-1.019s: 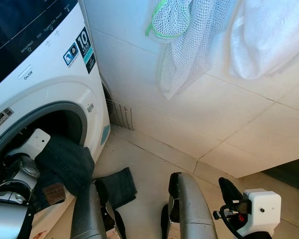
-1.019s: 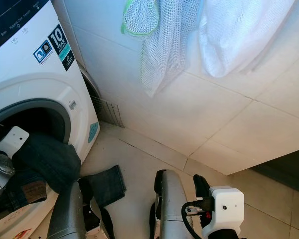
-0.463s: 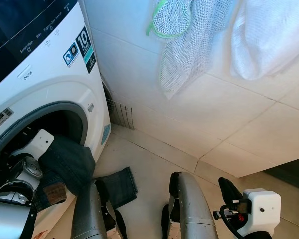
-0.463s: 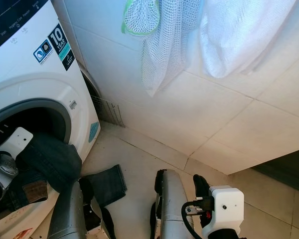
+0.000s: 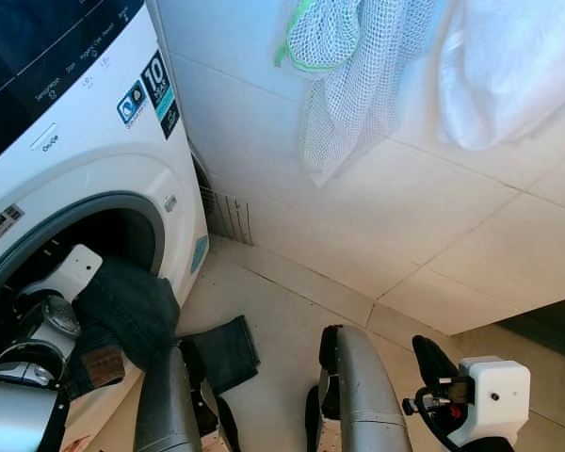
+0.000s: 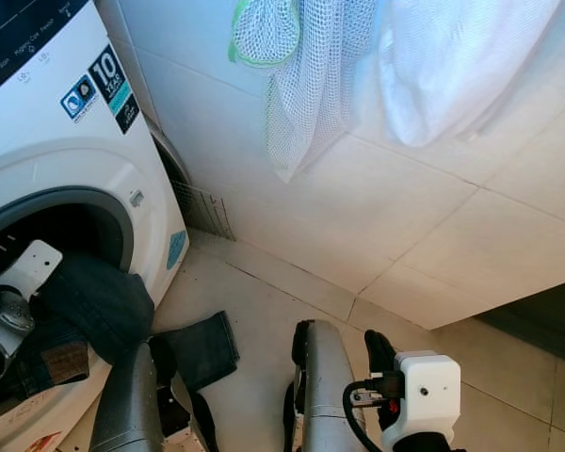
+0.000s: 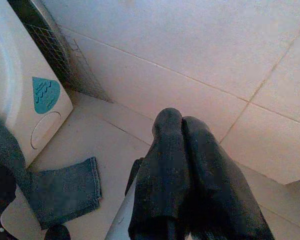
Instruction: Clothes washing
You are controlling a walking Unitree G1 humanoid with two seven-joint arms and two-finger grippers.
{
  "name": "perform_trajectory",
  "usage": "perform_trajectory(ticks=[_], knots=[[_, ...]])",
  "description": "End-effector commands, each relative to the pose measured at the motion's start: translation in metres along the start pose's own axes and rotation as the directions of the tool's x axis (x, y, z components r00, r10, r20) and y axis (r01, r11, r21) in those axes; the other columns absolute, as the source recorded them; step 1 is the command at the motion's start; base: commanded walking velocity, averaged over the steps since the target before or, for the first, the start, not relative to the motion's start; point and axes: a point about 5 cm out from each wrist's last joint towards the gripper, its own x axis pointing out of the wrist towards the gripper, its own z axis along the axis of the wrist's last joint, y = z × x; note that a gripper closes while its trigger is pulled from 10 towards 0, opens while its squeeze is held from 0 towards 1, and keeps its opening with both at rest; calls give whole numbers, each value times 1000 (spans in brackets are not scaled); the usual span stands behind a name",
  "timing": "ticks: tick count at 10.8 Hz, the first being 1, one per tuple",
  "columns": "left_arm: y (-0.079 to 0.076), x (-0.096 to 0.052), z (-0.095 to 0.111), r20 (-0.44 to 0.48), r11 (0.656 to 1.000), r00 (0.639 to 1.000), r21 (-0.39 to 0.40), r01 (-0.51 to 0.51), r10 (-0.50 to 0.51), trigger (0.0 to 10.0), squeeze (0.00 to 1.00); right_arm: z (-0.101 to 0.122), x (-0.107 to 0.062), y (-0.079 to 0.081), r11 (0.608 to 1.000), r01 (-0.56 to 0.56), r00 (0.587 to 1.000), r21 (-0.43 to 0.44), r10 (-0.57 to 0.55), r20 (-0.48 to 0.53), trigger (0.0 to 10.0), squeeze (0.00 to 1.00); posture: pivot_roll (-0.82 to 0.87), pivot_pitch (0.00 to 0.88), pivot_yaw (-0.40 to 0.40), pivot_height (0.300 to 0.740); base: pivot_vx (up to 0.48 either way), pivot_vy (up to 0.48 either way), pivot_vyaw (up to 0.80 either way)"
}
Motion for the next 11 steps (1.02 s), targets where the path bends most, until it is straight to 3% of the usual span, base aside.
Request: perform_trajectory(ticks=[1,10,11], knots=[[-2,-1,-10,-37,1000,999,17,14,-14,10000,1000,2,-4,-2,1000,7,1000,-6,-7,-6,10000,0,-108,322,-55,544,0,0,0],[-2,-1,-10,-37,1000,999,16,13,-13,10000,1000,2,-4,-3,1000,7,1000,-6,-7,-6,10000,0,-109,321,-55,544,0,0,0],[14,5,30,130,987,992,-160,12,9,10000,0,1,-1,-1,1000,-14,1000,3,14,-13,10000,0,-99,316,-54,544,0,0,0]])
